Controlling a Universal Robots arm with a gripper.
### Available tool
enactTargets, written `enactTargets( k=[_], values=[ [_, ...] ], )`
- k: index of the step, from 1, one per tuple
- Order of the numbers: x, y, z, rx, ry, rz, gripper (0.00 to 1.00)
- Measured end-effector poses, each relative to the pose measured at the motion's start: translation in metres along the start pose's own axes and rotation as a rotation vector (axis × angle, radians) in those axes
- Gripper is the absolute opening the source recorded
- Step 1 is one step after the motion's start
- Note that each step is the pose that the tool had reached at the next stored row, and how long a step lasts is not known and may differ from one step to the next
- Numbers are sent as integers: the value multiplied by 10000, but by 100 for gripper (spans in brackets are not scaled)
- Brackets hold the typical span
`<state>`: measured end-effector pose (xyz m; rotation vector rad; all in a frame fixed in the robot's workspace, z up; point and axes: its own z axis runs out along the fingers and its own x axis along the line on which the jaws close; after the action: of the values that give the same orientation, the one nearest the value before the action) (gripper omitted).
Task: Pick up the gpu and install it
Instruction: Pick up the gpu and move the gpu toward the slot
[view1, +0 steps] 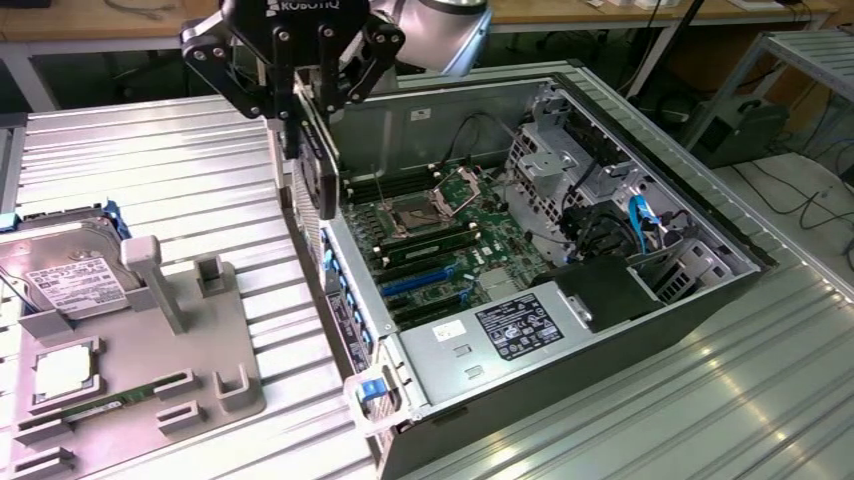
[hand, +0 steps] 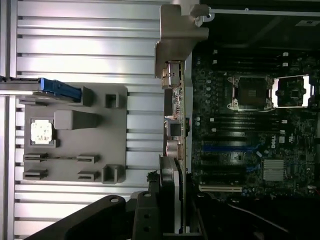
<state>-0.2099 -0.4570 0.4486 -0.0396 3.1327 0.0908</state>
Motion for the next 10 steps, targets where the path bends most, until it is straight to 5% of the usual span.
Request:
enactTargets(
  k=[4,9,10],
  values=[
    [-254,-6,2,1,0,-1,28],
    [-923,-24,7,0,1,0,28],
    [-950,-24,7,0,1,-1,28]
  ],
)
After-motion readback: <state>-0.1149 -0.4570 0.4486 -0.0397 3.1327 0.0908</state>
